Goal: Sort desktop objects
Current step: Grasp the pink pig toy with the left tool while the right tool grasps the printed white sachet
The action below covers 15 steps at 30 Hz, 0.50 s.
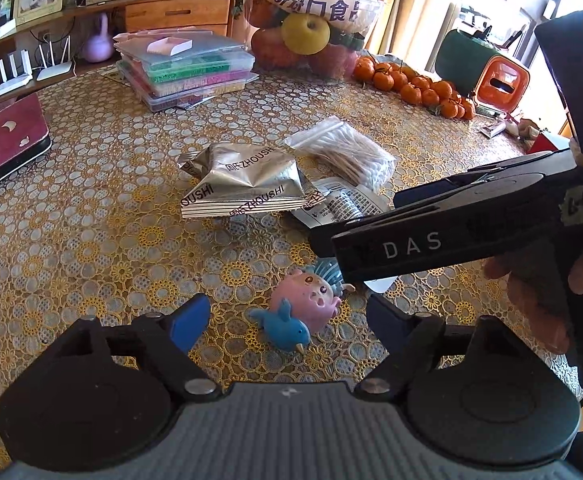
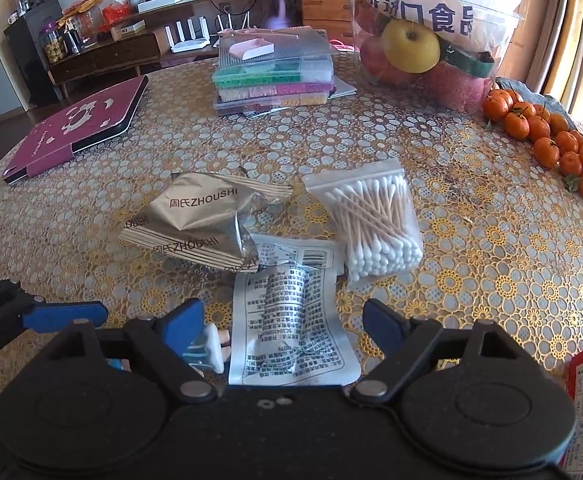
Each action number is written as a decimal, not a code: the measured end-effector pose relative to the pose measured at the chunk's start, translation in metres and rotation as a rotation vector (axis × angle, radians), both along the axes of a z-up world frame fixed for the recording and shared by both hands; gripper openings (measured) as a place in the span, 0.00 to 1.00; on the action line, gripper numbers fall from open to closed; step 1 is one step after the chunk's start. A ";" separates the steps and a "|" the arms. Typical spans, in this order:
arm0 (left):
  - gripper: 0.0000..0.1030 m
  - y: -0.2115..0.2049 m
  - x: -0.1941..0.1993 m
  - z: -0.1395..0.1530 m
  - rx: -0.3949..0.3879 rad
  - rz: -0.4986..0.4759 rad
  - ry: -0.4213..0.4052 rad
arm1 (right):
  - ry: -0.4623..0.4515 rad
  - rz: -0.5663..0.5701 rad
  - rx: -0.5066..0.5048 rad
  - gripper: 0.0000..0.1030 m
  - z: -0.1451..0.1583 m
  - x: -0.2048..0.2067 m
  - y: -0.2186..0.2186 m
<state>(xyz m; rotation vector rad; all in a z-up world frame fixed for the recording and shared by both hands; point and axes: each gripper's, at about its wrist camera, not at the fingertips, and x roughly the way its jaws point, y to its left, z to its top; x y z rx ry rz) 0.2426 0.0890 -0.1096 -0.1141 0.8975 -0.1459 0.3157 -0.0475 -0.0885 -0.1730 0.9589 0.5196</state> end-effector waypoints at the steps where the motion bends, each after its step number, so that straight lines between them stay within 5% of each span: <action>1: 0.82 0.000 0.000 -0.001 0.004 -0.001 -0.001 | 0.001 0.000 0.000 0.84 -0.001 0.001 0.001; 6: 0.69 -0.002 0.001 -0.002 0.006 -0.011 -0.005 | 0.004 -0.004 -0.010 0.80 -0.005 0.003 0.004; 15: 0.62 -0.007 0.003 -0.006 0.028 -0.033 -0.020 | -0.003 -0.003 -0.031 0.77 -0.009 0.004 0.008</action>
